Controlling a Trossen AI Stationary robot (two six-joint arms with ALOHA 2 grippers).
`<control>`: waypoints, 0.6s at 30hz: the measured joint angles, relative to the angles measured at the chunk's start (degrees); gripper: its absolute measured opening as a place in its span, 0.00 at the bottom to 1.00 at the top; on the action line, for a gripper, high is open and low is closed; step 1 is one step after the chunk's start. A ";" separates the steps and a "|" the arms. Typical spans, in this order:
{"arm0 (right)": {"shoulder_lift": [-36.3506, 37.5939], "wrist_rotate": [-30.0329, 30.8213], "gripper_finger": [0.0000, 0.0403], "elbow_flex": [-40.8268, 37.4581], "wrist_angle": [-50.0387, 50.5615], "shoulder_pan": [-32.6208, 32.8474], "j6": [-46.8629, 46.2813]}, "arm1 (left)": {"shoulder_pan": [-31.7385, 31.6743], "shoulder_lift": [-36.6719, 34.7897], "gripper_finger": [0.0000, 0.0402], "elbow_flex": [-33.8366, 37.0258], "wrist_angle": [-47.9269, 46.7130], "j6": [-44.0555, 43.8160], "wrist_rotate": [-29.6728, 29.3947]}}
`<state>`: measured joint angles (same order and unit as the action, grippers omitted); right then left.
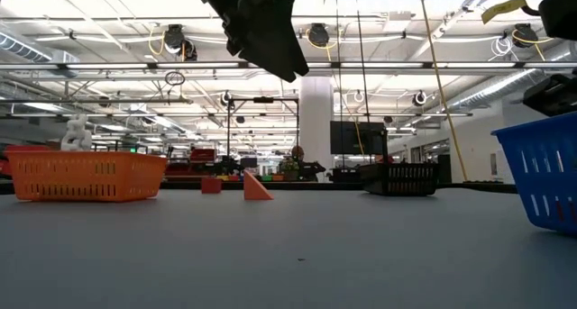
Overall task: Sort & place blocks by color
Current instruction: Adjust the blue bin, then put the orange block into the black bin
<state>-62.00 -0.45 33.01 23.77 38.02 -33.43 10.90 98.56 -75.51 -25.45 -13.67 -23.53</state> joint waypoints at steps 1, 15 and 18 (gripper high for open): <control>0.00 0.89 0.19 0.00 0.02 -0.02 0.68 | 0.00 0.00 0.60 -0.01 0.00 0.00 0.00; 9.55 1.93 0.35 0.00 -10.95 -0.46 7.48 | 0.00 0.00 0.60 -0.01 0.26 -0.13 0.00; 10.97 1.90 0.42 0.00 -14.21 -0.43 9.72 | 0.00 0.00 0.60 -0.02 0.39 -0.13 0.00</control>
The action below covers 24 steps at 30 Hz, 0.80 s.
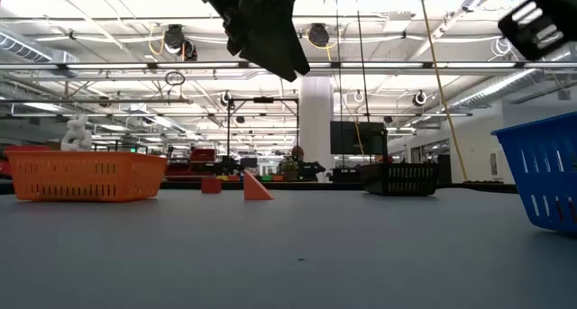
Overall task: Sort & place blocks by color
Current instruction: Put the orange block into the black bin
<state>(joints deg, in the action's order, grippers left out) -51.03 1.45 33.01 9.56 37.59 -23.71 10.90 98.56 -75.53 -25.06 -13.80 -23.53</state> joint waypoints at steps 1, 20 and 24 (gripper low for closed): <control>-0.24 -0.08 0.44 0.00 -1.56 0.23 0.58 | 0.00 0.00 0.60 0.00 0.00 0.02 0.00; -35.61 6.12 0.52 41.39 27.11 12.71 15.31 | 0.73 0.00 0.59 0.00 -0.42 -3.04 0.00; -42.63 5.89 0.52 48.18 33.55 12.36 21.23 | 0.74 0.00 0.59 0.00 -0.44 -2.90 0.02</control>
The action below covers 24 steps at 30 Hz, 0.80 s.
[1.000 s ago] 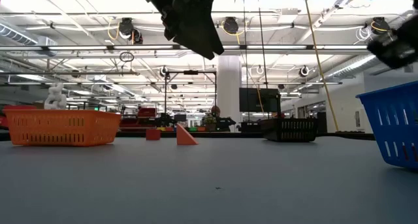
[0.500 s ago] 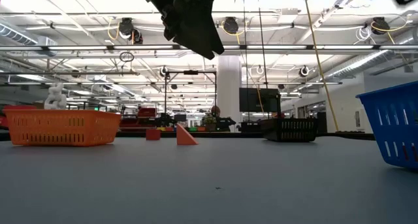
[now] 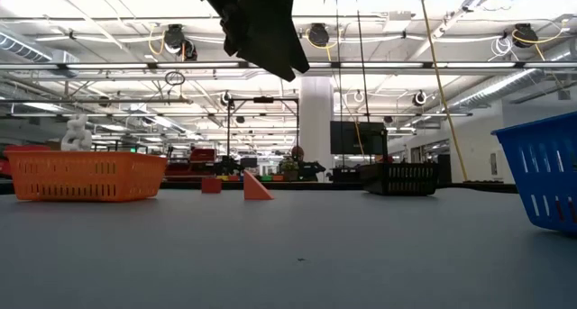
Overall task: Sort & place blocks by color
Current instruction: Put the orange block into the black bin
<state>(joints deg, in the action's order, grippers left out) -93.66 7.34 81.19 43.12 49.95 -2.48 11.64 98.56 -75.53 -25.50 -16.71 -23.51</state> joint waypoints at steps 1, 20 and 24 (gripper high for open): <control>-1.28 -0.03 0.52 0.88 1.16 -0.10 1.19 | 0.00 0.00 0.60 0.00 0.00 0.02 0.00; -8.44 -7.65 0.52 2.03 3.00 -1.04 22.05 | 0.07 0.02 0.59 0.00 -0.09 -1.97 0.00; -8.49 -7.62 0.52 2.03 2.71 -1.04 27.49 | 0.07 0.02 0.59 0.00 -0.09 -5.47 0.00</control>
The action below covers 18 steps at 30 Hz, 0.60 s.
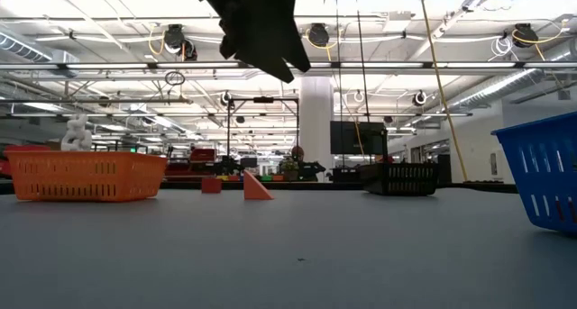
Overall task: Sort & place blocks by color
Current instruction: Put the orange block into the black bin
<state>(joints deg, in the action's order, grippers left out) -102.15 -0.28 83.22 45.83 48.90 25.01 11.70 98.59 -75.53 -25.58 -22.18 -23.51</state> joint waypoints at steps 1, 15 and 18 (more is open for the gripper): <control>0.00 0.03 0.52 0.00 -0.48 0.00 1.04 | 0.00 0.00 0.59 0.00 0.00 -0.90 0.00; -4.61 0.23 0.52 0.00 -4.75 1.70 6.74 | 2.45 0.00 0.59 0.01 -2.13 -13.55 -0.01; -4.85 0.40 0.52 0.00 -5.60 1.66 6.96 | 3.52 0.00 0.59 0.00 -2.16 -15.16 -0.02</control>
<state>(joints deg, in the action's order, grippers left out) -107.00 0.11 83.22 40.23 50.57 31.97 15.23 98.59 -75.53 -27.74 -37.34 -23.53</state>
